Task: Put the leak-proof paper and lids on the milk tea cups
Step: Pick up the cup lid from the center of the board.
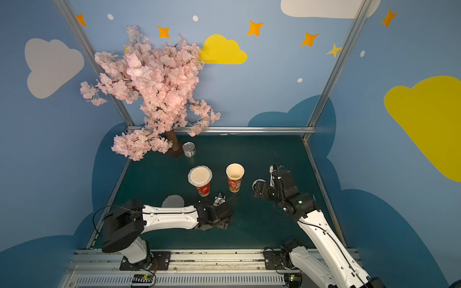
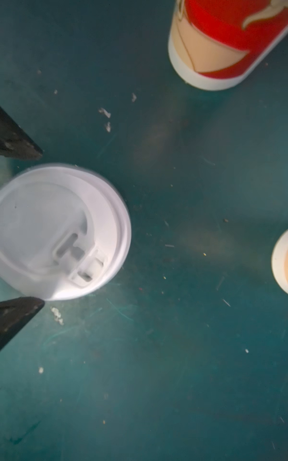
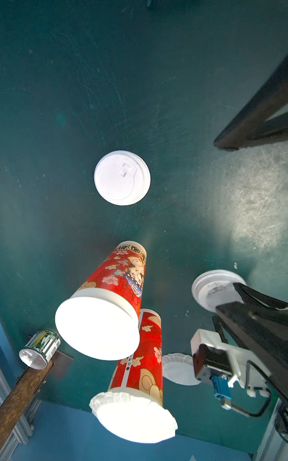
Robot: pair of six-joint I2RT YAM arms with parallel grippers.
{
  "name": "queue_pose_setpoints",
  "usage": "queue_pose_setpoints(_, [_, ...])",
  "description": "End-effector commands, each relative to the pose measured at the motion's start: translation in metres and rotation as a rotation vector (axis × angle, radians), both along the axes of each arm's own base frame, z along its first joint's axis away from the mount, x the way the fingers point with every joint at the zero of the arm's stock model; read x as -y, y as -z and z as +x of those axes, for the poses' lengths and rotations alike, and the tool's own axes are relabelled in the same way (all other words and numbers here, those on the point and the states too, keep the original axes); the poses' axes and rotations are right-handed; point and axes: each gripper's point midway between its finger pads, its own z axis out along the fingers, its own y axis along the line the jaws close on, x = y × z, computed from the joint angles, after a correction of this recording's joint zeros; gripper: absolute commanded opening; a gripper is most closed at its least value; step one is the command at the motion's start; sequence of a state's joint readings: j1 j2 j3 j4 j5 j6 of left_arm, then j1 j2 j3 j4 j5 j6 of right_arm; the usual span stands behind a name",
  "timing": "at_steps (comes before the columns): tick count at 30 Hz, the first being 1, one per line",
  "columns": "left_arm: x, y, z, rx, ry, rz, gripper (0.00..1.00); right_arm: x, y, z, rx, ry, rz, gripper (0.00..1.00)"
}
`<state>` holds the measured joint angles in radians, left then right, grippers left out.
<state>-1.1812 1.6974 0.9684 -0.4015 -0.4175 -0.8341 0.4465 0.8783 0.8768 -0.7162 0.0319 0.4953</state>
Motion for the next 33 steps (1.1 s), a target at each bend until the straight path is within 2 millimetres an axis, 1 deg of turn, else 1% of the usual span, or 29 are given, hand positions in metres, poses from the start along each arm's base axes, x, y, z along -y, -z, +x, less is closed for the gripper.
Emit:
queue_pose_setpoints(1, [0.007,0.001,0.001,-0.012,0.033,-0.003,0.87,-0.001,0.005,-0.001,-0.015,0.002,0.005,0.95])
queue_pose_setpoints(5, [0.009,0.006,0.001,-0.024,0.042,0.013,0.87,-0.001,0.007,0.000,-0.018,0.004,0.005,0.95])
queue_pose_setpoints(10, [0.005,0.008,0.002,-0.025,0.031,0.035,0.87,-0.002,0.007,0.000,-0.020,0.003,0.008,0.94])
queue_pose_setpoints(13, [0.003,0.006,0.003,-0.019,0.028,0.046,0.89,-0.002,0.008,0.000,-0.023,0.002,0.012,0.94])
queue_pose_setpoints(18, [0.007,0.002,0.005,-0.010,0.043,0.040,0.91,-0.003,0.010,-0.001,-0.028,0.001,0.015,0.95])
queue_pose_setpoints(23, [0.010,0.002,0.011,-0.005,0.042,0.033,0.91,-0.003,0.013,-0.002,-0.036,0.002,0.016,0.94])
queue_pose_setpoints(33, [0.009,0.008,0.016,-0.015,0.041,0.041,0.89,-0.004,0.012,-0.003,-0.039,0.002,0.022,0.95])
